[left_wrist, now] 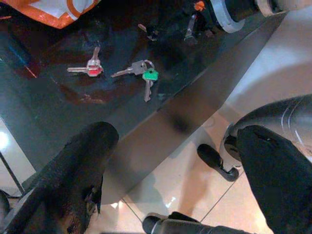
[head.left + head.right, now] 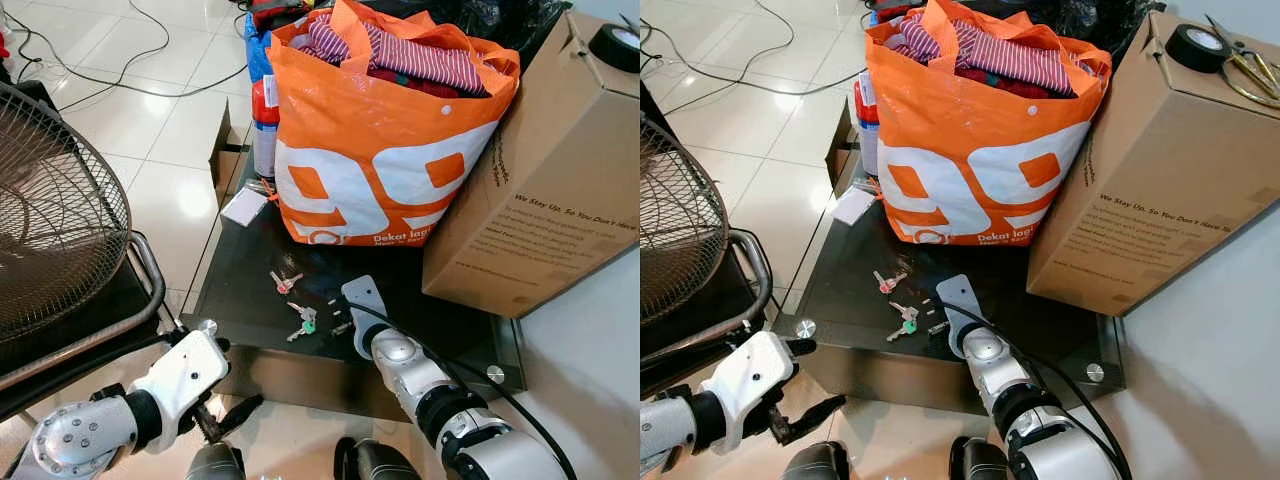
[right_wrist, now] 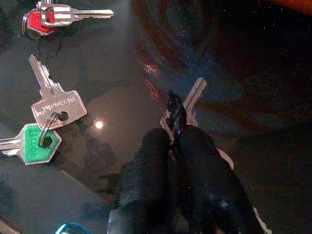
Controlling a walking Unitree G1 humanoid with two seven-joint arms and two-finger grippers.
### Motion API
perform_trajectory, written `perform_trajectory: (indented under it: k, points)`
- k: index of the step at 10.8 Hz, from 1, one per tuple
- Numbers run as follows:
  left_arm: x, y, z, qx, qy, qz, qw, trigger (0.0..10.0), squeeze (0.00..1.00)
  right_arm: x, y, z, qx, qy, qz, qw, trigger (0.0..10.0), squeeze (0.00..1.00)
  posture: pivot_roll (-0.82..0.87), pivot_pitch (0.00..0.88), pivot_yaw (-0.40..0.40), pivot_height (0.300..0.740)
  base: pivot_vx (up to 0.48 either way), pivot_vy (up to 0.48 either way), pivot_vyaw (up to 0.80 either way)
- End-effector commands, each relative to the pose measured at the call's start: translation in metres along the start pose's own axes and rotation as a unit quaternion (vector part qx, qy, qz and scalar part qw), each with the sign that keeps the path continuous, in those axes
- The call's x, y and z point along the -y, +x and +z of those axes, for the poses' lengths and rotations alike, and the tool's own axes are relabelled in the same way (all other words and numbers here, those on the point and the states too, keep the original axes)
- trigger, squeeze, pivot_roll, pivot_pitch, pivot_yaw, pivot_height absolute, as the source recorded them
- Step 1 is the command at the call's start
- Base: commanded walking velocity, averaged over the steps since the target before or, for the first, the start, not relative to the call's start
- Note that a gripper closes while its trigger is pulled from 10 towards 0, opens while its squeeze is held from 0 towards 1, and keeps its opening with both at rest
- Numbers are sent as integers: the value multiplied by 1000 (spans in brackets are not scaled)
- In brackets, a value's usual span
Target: Hang keys on a hook
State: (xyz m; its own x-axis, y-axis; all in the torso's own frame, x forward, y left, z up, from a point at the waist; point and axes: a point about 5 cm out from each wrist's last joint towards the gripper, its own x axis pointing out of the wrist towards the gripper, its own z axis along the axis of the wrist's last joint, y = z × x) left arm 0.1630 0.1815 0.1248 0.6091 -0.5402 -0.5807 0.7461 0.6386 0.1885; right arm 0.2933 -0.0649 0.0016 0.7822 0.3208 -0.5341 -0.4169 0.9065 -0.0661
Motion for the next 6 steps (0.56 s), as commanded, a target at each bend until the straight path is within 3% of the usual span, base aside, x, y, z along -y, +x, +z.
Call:
perform_trajectory:
  k: [1,6]
  points:
    - [2,4,-2,-2,-2,-5,1000,10000,0,6,-2,-7,-16,-1,-7,1000,0,0,62,148,-136,740,0,0,0]
    - [-10,25,2,24,4,24,999,10000,0,20,-1,13,26,12,6,1000,0,0,44,40,-125,740,0,0,0]
